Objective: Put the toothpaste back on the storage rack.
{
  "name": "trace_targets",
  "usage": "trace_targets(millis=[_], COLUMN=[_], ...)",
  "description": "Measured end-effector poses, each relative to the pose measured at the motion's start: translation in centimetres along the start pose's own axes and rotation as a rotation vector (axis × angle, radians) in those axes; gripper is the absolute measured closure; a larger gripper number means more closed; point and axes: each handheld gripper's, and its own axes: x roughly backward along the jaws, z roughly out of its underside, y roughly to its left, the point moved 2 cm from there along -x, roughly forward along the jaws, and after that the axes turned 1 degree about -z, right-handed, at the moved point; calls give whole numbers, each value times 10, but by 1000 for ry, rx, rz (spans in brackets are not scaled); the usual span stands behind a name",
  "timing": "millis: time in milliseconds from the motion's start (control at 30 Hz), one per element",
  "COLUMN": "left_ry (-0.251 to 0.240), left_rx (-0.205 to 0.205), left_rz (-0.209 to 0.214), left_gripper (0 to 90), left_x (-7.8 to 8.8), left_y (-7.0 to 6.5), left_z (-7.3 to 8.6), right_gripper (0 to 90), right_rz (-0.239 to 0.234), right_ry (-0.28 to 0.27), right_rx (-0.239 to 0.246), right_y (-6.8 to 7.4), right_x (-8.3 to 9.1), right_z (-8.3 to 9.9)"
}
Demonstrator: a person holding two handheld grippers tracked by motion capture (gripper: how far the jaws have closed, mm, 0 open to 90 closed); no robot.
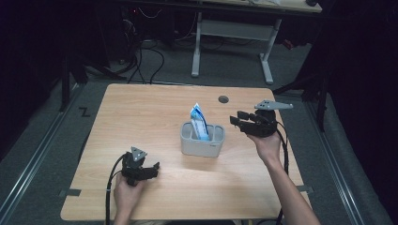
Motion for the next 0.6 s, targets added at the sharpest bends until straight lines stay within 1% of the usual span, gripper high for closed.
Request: trace_targets(millis=[333,600], left_ry=[0,0], left_rx=[0,0], left_rz=[0,0], left_gripper=[170,170], left_x=[0,0], left_y=[0,0], left_z=[0,0], right_gripper=[553,553], right_rz=[9,19], right_ry=[-10,-22], right_rx=[-11,-33], right_y=[-6,-13], right_x=[9,17], right_z=[7,16])
